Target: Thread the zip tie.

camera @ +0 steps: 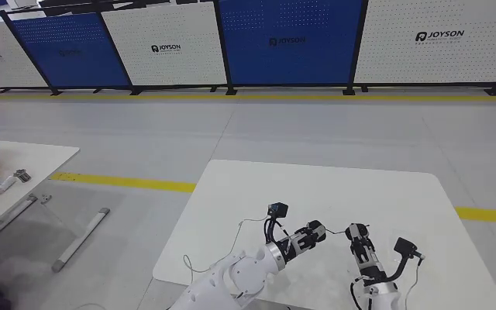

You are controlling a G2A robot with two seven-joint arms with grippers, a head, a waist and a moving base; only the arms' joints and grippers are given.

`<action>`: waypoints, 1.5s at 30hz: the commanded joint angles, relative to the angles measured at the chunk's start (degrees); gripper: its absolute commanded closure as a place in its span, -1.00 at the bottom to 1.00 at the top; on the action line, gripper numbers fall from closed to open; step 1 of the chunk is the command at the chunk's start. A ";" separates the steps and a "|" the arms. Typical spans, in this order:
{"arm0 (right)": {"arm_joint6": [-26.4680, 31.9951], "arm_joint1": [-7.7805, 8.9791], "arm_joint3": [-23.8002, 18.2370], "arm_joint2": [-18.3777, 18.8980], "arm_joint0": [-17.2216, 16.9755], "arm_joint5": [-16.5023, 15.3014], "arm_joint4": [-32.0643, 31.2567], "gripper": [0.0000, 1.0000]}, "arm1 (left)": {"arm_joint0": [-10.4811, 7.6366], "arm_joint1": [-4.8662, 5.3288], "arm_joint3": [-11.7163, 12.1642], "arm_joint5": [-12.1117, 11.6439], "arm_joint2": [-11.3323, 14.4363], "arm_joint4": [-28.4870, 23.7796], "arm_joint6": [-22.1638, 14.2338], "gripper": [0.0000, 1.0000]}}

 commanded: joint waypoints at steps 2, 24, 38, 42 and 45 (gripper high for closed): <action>0.13 -0.03 -0.13 -0.11 -0.04 0.16 -0.18 1.00 | 0.00 0.00 0.00 0.00 0.00 0.00 0.00 1.00; -0.07 -0.17 0.00 0.15 -0.30 -0.14 0.30 1.00 | 0.00 0.00 0.00 0.00 0.00 0.00 0.00 1.00; -1.02 -0.24 -0.80 0.58 -0.83 -0.22 -0.17 1.00 | 0.00 0.00 0.00 0.00 0.00 0.00 0.00 1.00; -0.72 -0.26 -0.98 0.44 -0.94 -0.07 -0.46 1.00 | 0.00 0.00 0.00 0.00 0.00 0.00 0.00 1.00; -0.45 -0.28 -0.98 0.38 -0.90 0.17 -0.54 1.00 | 0.00 0.00 0.00 0.00 0.00 0.00 0.00 1.00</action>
